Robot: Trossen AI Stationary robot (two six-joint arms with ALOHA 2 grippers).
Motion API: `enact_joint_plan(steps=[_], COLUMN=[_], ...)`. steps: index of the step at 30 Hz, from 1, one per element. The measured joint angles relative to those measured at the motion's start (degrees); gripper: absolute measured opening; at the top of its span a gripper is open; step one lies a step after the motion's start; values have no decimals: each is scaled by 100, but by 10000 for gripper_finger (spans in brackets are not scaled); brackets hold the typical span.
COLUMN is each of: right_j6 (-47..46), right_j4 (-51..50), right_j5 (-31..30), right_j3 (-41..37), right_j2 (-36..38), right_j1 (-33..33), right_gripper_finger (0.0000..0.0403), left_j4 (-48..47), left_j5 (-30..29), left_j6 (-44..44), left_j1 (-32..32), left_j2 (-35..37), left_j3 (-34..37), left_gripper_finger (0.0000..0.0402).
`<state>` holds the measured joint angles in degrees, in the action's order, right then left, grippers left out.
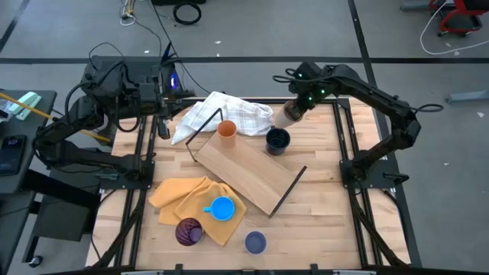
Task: Stack small to large cups/mugs on shelf
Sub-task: Put the white cup on the shelf
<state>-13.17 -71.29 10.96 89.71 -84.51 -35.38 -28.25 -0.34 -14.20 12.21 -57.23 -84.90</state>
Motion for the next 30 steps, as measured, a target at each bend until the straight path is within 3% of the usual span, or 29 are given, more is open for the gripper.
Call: enact_joint_plan(steps=[5,11,16,23,30], right_j6=[-619,-938,-575,-51,642], right_j4=[-101,289,180,72,-523], right_j5=[887,1024,970,272,126], right_j3=[477,738,897,1400,2073], right_j2=[-24,-512,-1198,-2003,-2782], right_j1=[648,1484,1768,1762,1768], right_gripper_finger=[0,0,0,0,0], left_j4=[0,0,-55,-170,-168], left_j5=[-1,-1,-2,2,2], left_j6=[-48,-68,-146,-150,-153], left_j1=[0,-2,-1,-2,0], left_j2=[0,0,-2,0,0], left_j3=[0,0,0,0,0], left_gripper_finger=[94,94,94,94,94])
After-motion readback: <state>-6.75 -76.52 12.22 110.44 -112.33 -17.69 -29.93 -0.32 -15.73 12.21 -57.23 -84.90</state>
